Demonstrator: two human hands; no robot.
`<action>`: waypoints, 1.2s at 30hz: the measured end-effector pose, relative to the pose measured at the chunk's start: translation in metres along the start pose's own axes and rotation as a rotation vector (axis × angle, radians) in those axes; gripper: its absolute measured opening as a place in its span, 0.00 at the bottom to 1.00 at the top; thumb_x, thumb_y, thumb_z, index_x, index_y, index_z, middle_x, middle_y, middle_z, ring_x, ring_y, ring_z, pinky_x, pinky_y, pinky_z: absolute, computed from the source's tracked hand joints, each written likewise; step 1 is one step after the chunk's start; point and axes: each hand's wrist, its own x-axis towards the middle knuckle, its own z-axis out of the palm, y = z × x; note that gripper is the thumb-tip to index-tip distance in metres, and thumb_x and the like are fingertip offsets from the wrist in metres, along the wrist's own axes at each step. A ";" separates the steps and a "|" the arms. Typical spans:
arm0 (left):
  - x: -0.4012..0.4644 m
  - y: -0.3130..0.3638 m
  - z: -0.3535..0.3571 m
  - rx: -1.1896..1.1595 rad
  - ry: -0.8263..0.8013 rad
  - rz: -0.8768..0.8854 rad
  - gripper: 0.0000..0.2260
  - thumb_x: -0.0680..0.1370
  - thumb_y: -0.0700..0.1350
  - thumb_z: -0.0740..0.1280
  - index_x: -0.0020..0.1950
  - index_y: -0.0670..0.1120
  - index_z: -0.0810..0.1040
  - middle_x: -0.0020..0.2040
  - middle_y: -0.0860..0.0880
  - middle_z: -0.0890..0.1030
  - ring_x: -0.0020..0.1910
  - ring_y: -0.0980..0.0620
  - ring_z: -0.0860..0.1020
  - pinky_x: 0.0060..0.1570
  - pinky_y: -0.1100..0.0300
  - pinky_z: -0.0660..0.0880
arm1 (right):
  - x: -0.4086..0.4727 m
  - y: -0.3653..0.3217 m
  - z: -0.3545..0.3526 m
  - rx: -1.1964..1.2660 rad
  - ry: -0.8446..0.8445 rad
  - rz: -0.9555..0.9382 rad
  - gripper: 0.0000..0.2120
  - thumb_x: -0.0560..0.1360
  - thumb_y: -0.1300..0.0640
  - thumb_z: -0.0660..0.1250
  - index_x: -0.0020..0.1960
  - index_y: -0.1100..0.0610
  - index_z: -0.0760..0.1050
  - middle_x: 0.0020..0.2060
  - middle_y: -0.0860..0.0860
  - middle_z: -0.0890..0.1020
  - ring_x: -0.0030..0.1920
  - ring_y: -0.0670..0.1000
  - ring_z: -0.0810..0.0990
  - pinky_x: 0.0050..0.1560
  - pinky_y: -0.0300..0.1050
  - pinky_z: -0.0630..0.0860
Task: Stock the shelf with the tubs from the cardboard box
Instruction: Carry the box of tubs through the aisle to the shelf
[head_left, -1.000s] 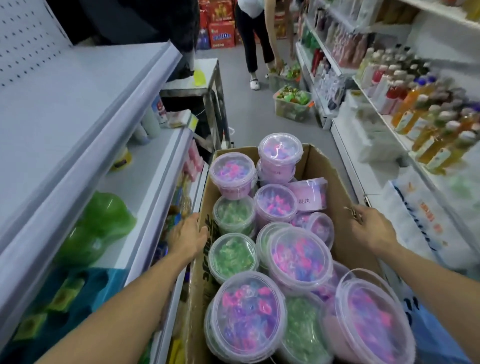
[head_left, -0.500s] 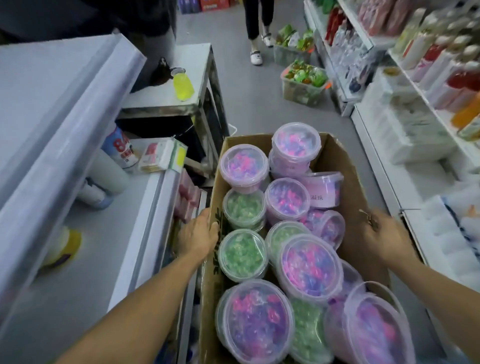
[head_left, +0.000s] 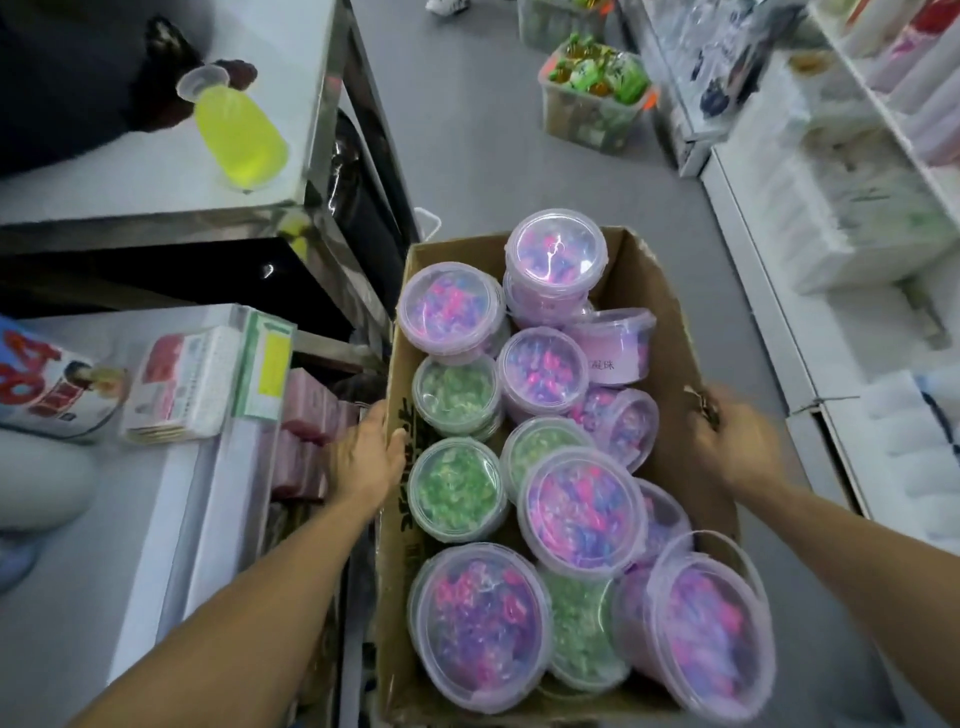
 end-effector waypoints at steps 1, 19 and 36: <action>0.004 -0.001 0.005 0.002 -0.006 -0.003 0.16 0.77 0.47 0.64 0.64 0.48 0.73 0.47 0.42 0.83 0.45 0.40 0.80 0.48 0.48 0.77 | 0.004 0.001 0.005 -0.004 -0.013 0.010 0.13 0.75 0.55 0.62 0.57 0.58 0.75 0.44 0.63 0.83 0.47 0.67 0.81 0.45 0.54 0.75; -0.004 0.002 0.028 0.116 -0.041 -0.135 0.16 0.80 0.48 0.61 0.68 0.50 0.69 0.51 0.41 0.82 0.49 0.38 0.79 0.46 0.49 0.75 | 0.011 0.027 0.028 0.025 -0.209 0.021 0.16 0.77 0.63 0.61 0.64 0.63 0.70 0.55 0.65 0.79 0.54 0.67 0.78 0.51 0.55 0.73; -0.235 0.049 0.022 -0.802 -0.050 -0.701 0.15 0.82 0.51 0.58 0.61 0.44 0.75 0.60 0.43 0.78 0.58 0.46 0.76 0.56 0.55 0.72 | -0.044 0.001 -0.027 0.105 -0.371 -0.228 0.32 0.76 0.37 0.58 0.71 0.59 0.65 0.65 0.60 0.74 0.65 0.63 0.71 0.66 0.60 0.67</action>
